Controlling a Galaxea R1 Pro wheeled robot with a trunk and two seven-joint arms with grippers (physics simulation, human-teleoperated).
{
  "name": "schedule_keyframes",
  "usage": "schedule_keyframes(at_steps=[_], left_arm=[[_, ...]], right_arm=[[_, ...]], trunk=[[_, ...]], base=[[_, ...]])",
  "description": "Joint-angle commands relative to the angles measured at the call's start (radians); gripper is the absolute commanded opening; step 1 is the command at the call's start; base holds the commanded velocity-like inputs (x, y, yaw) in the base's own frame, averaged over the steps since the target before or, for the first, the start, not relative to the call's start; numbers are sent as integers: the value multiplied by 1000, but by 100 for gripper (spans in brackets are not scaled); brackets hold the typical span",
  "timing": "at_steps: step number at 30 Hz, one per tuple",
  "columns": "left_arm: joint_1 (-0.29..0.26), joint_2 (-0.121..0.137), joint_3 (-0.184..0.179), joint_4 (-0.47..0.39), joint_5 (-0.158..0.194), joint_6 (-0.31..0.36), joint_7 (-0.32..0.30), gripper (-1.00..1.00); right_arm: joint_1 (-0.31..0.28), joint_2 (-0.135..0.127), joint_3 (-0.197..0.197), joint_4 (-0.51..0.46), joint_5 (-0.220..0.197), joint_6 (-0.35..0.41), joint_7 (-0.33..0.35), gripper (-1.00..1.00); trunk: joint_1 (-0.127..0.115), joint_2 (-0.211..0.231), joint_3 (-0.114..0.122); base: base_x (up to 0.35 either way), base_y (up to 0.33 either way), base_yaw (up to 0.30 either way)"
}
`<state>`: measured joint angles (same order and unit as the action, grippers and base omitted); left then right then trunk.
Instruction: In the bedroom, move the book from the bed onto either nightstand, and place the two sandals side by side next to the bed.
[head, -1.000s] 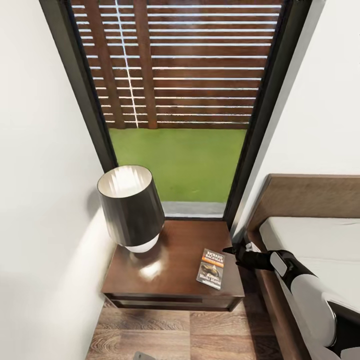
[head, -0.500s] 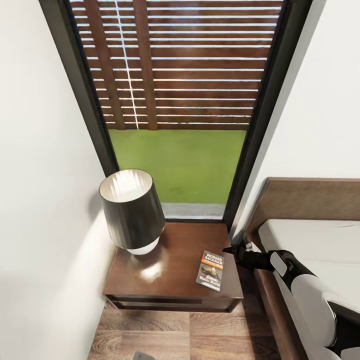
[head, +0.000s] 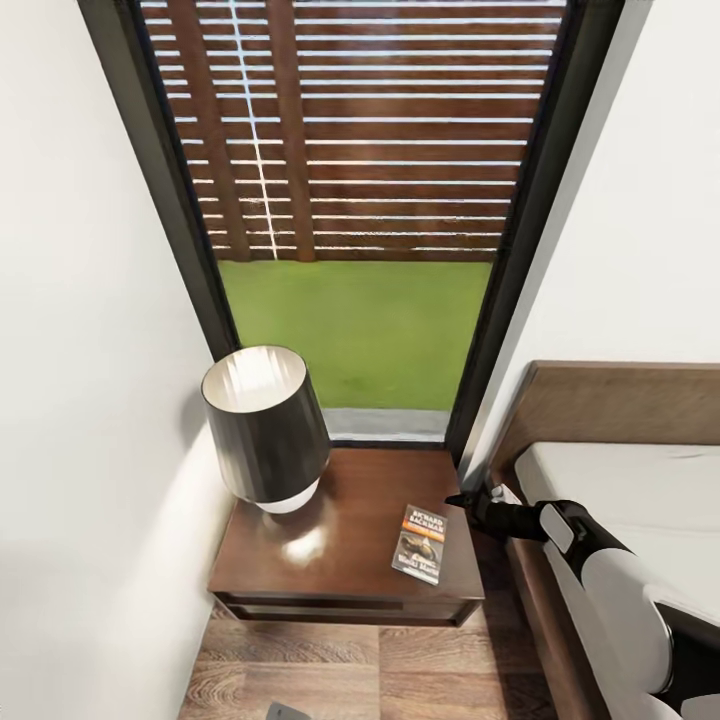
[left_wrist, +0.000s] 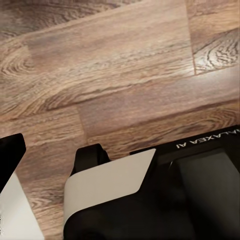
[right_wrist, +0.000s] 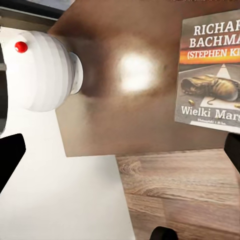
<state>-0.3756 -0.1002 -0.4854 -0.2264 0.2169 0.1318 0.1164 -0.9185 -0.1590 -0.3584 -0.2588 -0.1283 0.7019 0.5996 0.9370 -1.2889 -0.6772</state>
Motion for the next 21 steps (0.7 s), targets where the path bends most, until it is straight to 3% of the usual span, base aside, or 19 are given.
schedule_keyframes(at_steps=[1,21], left_arm=[[0,1,-9,-2,10,5,6,100],[0,1,-9,-2,10,8,8,100]], right_arm=[[0,0,-1,0,-10,8,-3,100],[0,4,-1,0,-9,6,-6,100]], trunk=[[-4,7,2],[-81,147,65]], base=[[0,0,0],[0,0,0]])
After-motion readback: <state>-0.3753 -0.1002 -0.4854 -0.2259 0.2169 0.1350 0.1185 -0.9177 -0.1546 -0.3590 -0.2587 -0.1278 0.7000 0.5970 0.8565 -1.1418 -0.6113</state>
